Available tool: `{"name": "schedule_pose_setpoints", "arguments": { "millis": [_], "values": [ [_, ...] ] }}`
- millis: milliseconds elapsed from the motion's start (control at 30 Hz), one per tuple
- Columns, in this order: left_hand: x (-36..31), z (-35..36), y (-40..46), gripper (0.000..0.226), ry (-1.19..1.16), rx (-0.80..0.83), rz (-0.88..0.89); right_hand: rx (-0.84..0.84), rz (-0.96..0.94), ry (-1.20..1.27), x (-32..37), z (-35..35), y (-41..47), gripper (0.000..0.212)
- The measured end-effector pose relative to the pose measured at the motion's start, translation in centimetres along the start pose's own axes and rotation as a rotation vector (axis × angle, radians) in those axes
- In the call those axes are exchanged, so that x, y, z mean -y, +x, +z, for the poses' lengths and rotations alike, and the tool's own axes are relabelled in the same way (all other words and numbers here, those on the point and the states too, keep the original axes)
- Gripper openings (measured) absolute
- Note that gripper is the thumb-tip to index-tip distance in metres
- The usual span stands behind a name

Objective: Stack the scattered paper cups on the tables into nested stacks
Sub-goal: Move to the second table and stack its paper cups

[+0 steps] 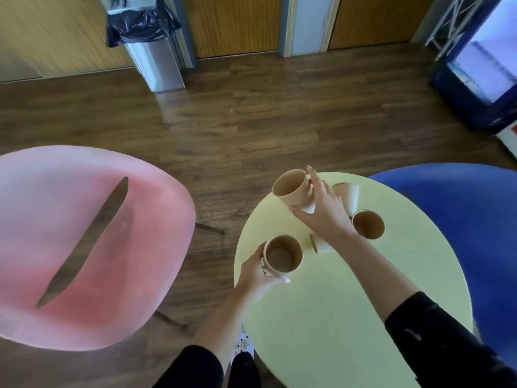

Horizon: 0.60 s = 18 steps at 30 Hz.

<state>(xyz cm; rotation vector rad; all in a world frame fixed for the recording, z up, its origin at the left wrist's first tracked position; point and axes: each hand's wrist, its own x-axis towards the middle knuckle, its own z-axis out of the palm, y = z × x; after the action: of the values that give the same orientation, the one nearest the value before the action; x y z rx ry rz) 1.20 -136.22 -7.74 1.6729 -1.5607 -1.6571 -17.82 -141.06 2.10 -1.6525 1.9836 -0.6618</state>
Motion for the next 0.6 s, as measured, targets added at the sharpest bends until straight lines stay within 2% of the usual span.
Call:
{"name": "schedule_pose_setpoints", "arguments": {
  "millis": [167,400,600],
  "values": [
    [0.9,1.3,-2.5,0.079,0.036,0.023,0.02,-0.036,-0.001,0.193,2.5,-2.0,-6.2,0.098],
    [2.9,2.8,-5.4,0.076,0.056,0.077,-0.01,0.103,-0.037,0.262,1.4,-0.2,-14.2,0.097],
    [3.4,3.6,-7.6,0.067,0.037,0.068,0.003,0.075,-0.025,0.286,0.5,0.4,-17.8,0.094]
  ]
}}
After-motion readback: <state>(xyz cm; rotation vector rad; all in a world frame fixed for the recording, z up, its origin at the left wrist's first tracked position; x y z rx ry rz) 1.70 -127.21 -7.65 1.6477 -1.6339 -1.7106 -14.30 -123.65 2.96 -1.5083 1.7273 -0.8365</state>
